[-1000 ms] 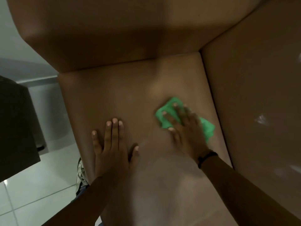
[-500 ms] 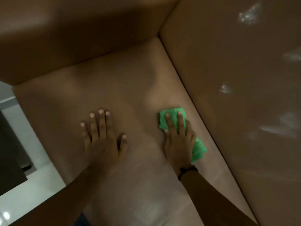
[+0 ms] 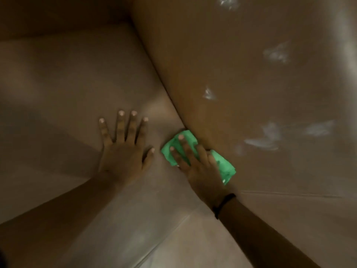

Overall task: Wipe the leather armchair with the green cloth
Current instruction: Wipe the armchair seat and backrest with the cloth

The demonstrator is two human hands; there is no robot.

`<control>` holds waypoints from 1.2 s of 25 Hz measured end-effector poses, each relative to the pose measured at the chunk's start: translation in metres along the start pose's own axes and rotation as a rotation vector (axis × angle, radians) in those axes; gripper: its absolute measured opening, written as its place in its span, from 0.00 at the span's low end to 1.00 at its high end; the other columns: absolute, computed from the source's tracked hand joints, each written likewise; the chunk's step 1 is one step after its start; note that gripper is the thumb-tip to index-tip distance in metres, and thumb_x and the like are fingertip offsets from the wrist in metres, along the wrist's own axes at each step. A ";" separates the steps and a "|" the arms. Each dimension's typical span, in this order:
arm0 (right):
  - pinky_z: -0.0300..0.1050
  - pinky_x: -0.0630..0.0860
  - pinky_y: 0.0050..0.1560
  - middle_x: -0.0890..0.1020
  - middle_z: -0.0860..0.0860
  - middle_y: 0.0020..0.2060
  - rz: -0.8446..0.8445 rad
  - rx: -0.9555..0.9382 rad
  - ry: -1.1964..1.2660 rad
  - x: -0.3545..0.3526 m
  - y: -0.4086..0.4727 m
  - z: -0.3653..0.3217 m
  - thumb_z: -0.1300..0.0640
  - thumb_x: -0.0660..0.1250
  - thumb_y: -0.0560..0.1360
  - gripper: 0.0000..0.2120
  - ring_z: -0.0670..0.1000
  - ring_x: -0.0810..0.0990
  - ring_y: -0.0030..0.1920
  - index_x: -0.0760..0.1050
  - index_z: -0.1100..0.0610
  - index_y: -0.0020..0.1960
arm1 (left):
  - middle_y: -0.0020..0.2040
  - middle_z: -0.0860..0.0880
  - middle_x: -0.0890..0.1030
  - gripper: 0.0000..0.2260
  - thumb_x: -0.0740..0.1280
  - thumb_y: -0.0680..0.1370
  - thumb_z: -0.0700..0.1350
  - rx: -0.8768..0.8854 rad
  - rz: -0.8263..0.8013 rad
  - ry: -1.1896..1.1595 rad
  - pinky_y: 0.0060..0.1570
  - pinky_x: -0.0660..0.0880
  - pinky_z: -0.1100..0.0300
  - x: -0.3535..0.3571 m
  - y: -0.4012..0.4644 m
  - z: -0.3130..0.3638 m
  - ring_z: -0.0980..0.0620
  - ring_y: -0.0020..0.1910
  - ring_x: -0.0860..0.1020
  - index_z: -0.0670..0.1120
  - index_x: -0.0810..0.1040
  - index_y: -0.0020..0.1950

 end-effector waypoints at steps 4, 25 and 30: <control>0.60 0.71 0.62 0.60 0.58 0.86 -0.120 -0.249 -0.374 -0.031 -0.033 0.073 0.58 0.54 0.87 0.25 0.64 0.69 0.68 0.67 0.55 0.83 | 0.92 0.38 0.53 0.39 0.51 0.85 0.67 -0.065 0.046 -0.050 0.79 0.41 0.14 0.015 0.022 0.032 0.32 0.91 0.47 0.48 0.55 0.93; 0.61 0.36 0.84 0.48 0.56 0.88 -0.162 -0.179 -0.560 -0.127 -0.009 0.135 0.56 0.43 0.87 0.30 0.58 0.47 0.88 0.48 0.54 0.89 | 0.92 0.40 0.55 0.37 0.52 0.85 0.65 -0.087 0.109 -0.134 0.83 0.40 0.21 0.016 0.011 0.030 0.34 0.91 0.52 0.50 0.57 0.92; 0.64 0.35 0.83 0.43 0.56 0.88 -0.214 -0.286 -0.595 -0.110 0.007 0.117 0.54 0.49 0.90 0.31 0.59 0.44 0.88 0.41 0.56 0.89 | 0.92 0.39 0.56 0.37 0.50 0.85 0.65 -0.092 0.105 -0.136 0.83 0.41 0.21 0.011 0.014 0.032 0.34 0.91 0.52 0.49 0.59 0.92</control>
Point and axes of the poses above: each hand's wrist, its own y-axis towards the middle knuckle, its own x-axis out of the palm, z = x × y, the point moved 3 cm from there along y, towards the middle knuckle
